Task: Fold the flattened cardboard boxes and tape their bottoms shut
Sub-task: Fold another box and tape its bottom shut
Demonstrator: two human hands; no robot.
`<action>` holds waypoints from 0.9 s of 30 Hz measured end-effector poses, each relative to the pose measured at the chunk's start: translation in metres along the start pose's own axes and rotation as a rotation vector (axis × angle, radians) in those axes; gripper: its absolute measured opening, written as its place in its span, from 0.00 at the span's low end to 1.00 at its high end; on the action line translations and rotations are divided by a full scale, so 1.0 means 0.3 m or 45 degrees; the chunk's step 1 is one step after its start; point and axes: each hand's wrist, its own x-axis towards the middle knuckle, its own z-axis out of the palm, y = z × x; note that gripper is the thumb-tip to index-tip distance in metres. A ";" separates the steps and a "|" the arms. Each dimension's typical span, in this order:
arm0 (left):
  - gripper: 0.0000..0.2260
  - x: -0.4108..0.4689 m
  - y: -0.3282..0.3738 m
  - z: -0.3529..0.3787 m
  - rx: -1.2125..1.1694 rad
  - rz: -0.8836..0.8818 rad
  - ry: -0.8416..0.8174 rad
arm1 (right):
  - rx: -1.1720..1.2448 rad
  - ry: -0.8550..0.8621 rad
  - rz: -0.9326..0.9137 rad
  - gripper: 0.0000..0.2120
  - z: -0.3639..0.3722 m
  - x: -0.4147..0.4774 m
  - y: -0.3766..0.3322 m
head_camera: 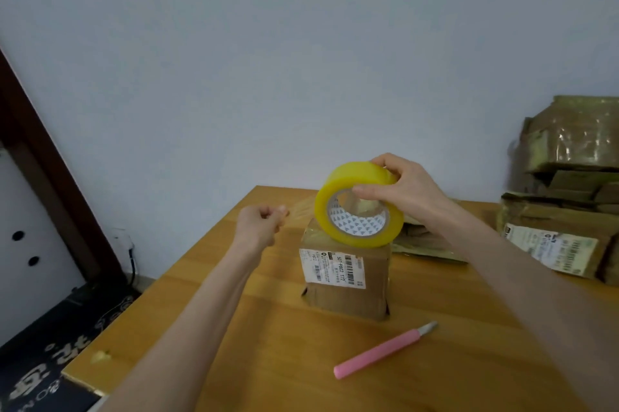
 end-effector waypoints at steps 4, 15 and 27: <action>0.12 -0.010 -0.042 -0.008 0.026 -0.032 -0.011 | -0.146 -0.034 -0.058 0.19 0.001 0.023 -0.032; 0.13 -0.039 -0.119 0.091 0.079 -0.148 -0.156 | -0.426 -0.043 -0.062 0.26 0.018 0.025 -0.065; 0.26 -0.128 -0.090 0.141 0.169 0.365 -0.487 | -0.381 0.002 -0.029 0.28 0.033 0.004 -0.060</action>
